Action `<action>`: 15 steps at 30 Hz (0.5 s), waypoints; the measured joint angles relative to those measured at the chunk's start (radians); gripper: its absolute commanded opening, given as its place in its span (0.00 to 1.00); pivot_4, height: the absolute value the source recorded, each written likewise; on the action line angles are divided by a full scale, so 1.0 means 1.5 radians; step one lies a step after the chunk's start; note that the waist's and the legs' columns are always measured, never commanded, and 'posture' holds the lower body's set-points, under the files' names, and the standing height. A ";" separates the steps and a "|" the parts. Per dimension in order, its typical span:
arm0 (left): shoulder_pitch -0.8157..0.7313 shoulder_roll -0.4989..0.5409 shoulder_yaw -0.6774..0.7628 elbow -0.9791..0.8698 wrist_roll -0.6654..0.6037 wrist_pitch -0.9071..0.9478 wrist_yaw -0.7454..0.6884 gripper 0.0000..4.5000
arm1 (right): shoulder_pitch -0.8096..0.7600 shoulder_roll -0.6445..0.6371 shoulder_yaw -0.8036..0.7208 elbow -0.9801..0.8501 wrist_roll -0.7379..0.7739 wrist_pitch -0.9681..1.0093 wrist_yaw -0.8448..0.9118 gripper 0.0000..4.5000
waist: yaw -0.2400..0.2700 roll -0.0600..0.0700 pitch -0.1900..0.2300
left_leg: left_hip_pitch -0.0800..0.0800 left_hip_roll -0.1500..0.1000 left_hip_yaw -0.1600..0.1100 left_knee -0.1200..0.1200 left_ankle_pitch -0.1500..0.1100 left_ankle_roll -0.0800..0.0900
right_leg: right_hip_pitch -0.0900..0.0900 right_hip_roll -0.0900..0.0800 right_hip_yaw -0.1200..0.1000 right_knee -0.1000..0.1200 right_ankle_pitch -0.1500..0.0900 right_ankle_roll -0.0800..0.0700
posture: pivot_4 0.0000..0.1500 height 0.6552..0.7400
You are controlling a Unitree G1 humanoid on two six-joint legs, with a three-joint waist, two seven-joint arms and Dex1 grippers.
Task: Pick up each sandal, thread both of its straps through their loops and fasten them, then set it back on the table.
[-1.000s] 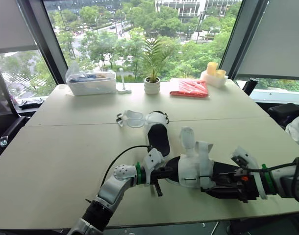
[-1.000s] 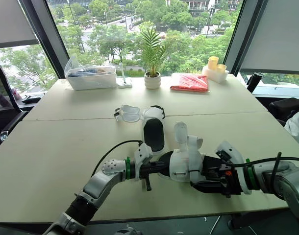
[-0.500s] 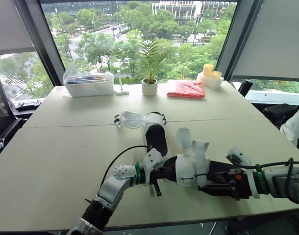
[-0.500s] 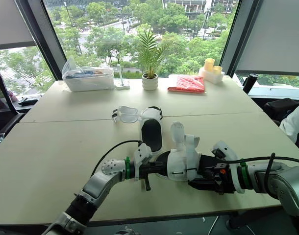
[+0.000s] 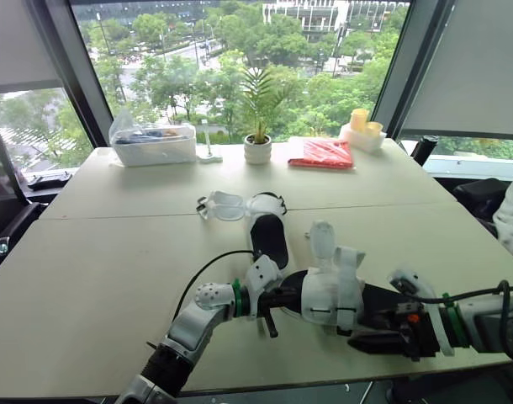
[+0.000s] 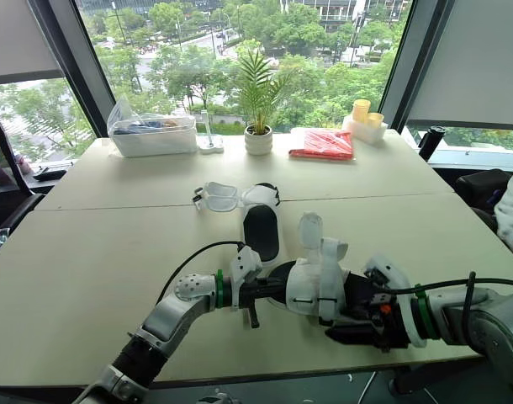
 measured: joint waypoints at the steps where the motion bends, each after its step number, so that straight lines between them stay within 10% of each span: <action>1: 0.000 0.000 -0.001 -0.001 0.000 0.000 0.000 0.00 | 0.004 -0.001 -0.002 -0.002 0.006 0.002 0.001 0.81 | 0.001 0.000 0.000 | 0.000 0.000 0.000 0.000 0.000 0.000 | 0.000 0.000 0.000 0.000 0.000 0.001 | 1.00 1.00; 15: 0.003 -0.003 -0.002 -0.005 -0.001 0.002 0.000 0.00 | 0.001 -0.013 0.002 -0.009 0.024 -0.018 -0.031 0.81 | 0.001 0.000 0.000 | -0.001 0.000 0.000 0.001 0.000 0.000 | 0.000 0.000 0.000 0.000 -0.001 -0.001 | 1.00 1.00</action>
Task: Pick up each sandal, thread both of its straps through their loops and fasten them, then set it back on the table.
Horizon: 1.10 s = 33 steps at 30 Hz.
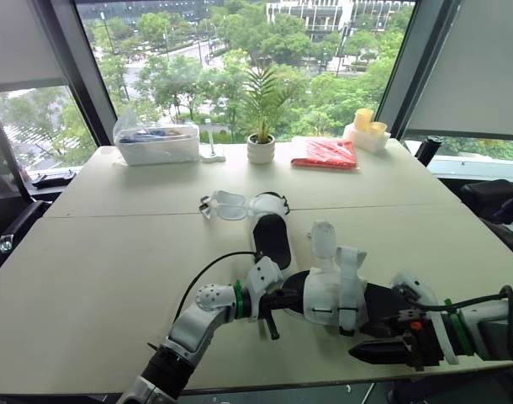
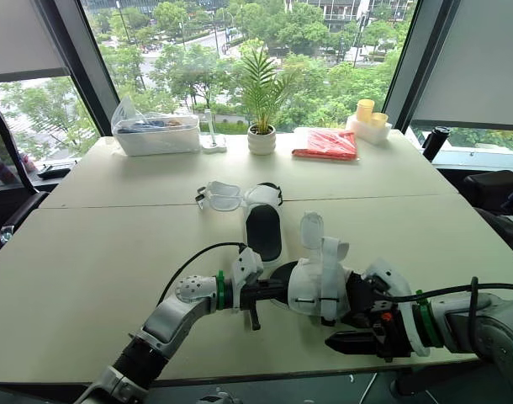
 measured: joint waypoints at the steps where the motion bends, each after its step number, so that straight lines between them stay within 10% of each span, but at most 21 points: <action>1: 0.000 -0.001 0.000 0.000 0.000 0.000 0.000 0.00 | -0.004 0.002 0.007 0.004 0.000 -0.002 -0.003 0.81 | 0.000 0.000 0.000 | 0.000 0.000 0.000 0.000 0.000 0.000 | 0.000 0.000 0.000 0.000 0.000 0.000 | 1.00 1.00; 12: 0.001 -0.001 0.000 -0.001 0.000 0.002 0.002 0.00 | -0.051 0.045 0.051 0.022 0.013 -0.004 -0.035 0.81 | 0.000 0.000 0.000 | 0.000 0.000 0.000 0.000 0.000 0.000 | 0.000 0.000 0.000 0.000 0.000 0.000 | 1.00 1.00; 20: 0.002 -0.001 0.000 -0.002 0.000 0.002 0.003 0.00 | -0.059 0.064 0.081 0.037 -0.003 -0.014 -0.065 0.02 | 0.000 0.000 0.000 | 0.000 0.000 0.000 0.000 0.000 0.000 | 0.000 0.000 0.000 0.000 0.000 0.000 | 1.00 1.00; 33: 0.017 0.007 -0.005 -0.035 0.000 0.019 0.004 0.00 | 0.065 -0.009 0.125 -0.004 0.004 0.009 -0.017 0.00 | 0.000 0.000 0.000 | -0.002 0.000 0.000 0.000 0.000 0.000 | -0.002 0.000 0.000 0.000 0.001 0.001 | 1.00 1.00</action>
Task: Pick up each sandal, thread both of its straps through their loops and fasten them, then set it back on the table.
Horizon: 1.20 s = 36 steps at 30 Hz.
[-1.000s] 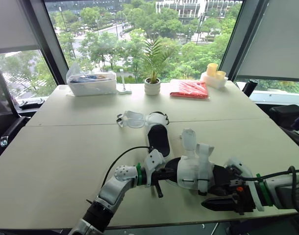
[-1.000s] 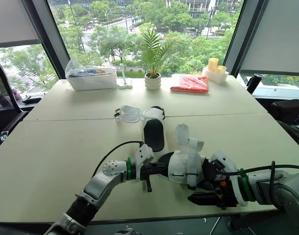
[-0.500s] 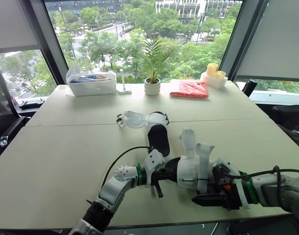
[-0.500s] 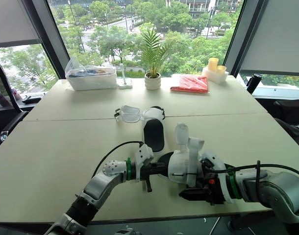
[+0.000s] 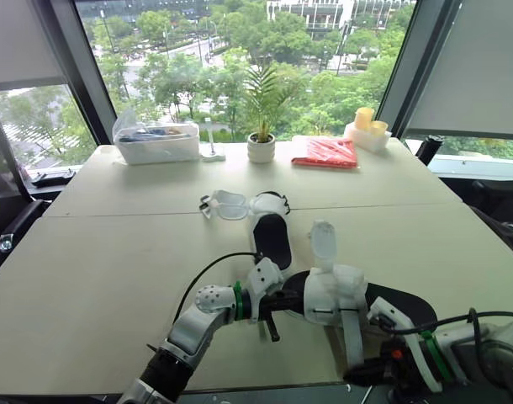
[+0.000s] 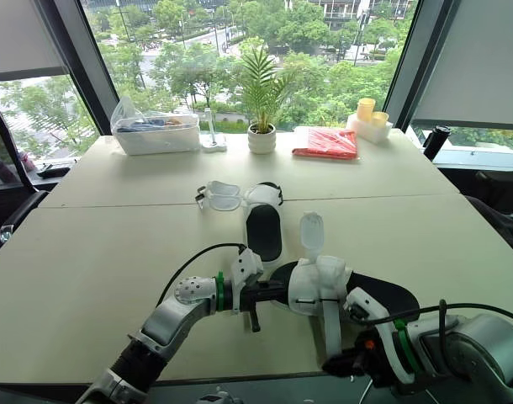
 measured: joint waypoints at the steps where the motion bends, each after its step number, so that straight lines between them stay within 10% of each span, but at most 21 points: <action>1: 0.007 0.001 0.000 -0.009 0.000 0.004 0.000 0.00 | 0.018 -0.012 -0.002 -0.012 0.009 0.004 0.008 0.00 | 0.000 0.000 0.000 | 0.000 0.000 0.000 0.000 0.000 0.000 | 0.000 0.000 0.000 0.000 0.000 0.000 | 1.00 1.00; 12: 0.032 0.016 -0.013 -0.066 0.000 0.043 0.001 0.00 | 0.054 -0.100 -0.089 -0.059 0.062 0.006 0.065 0.00 | 0.001 0.000 0.000 | 0.000 0.000 0.000 0.001 0.000 0.000 | 0.000 0.000 0.000 0.000 -0.001 -0.001 | 1.00 1.00; 19: 0.030 0.024 -0.018 -0.075 -0.001 0.053 -0.003 0.00 | -0.128 -0.149 -0.173 -0.043 0.161 0.027 0.077 0.00 | 0.000 0.000 0.000 | 0.000 0.000 0.000 0.001 0.000 0.000 | 0.000 0.000 -0.001 0.000 -0.001 -0.002 | 1.00 1.00; 36: 0.014 0.026 -0.027 -0.057 -0.003 0.039 -0.018 0.00 | -0.404 -0.083 0.169 0.196 -0.101 -0.147 0.180 0.00 | 0.000 0.001 0.000 | -0.001 -0.001 0.001 0.000 -0.001 0.001 | 0.000 -0.002 -0.001 -0.004 -0.001 -0.002 | 1.00 1.00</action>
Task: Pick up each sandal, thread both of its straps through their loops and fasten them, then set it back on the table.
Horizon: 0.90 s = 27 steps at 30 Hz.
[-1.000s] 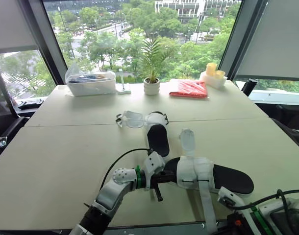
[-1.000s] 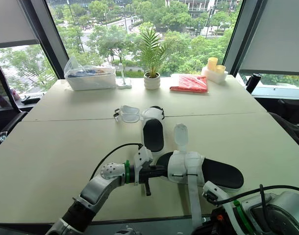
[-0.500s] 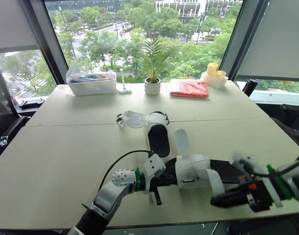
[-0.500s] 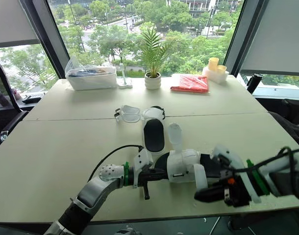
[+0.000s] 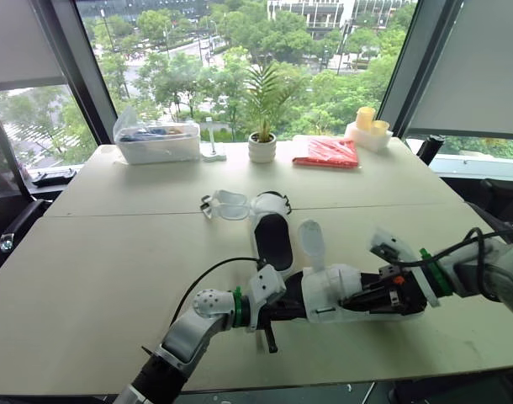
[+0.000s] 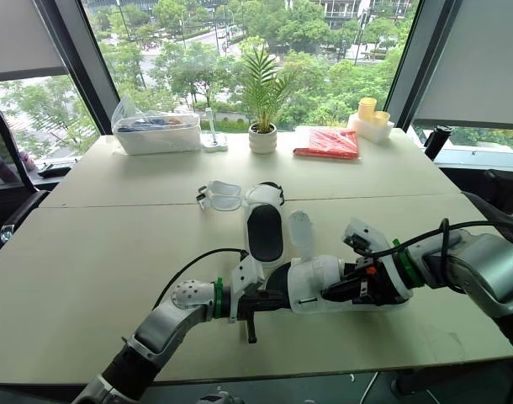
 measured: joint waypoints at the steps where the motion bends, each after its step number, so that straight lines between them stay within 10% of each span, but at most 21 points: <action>1: 0.001 0.000 0.001 0.000 0.000 -0.001 0.001 0.00 | -0.009 0.007 0.013 0.015 -0.013 -0.008 0.006 0.07 | 0.000 0.000 0.000 | 0.000 0.000 0.000 0.000 0.000 0.000 | 0.000 0.000 0.000 0.000 0.000 0.000 | 1.00 1.00; 9: 0.002 -0.002 0.001 0.001 0.000 -0.003 0.018 0.00 | -0.108 0.081 0.027 0.157 -0.061 -0.022 0.040 0.88 | -0.002 0.000 0.000 | 0.001 0.000 0.000 0.001 0.000 0.000 | 0.000 0.000 0.000 0.002 0.001 0.000 | 1.00 1.00; 27: 0.005 0.004 0.000 -0.009 -0.002 -0.001 0.023 0.00 | -0.229 0.195 -0.019 0.379 -0.147 -0.013 -0.021 0.88 | -0.002 0.001 0.000 | 0.000 0.000 0.001 -0.001 0.000 0.000 | -0.003 0.000 0.001 0.004 0.002 0.002 | 1.00 1.00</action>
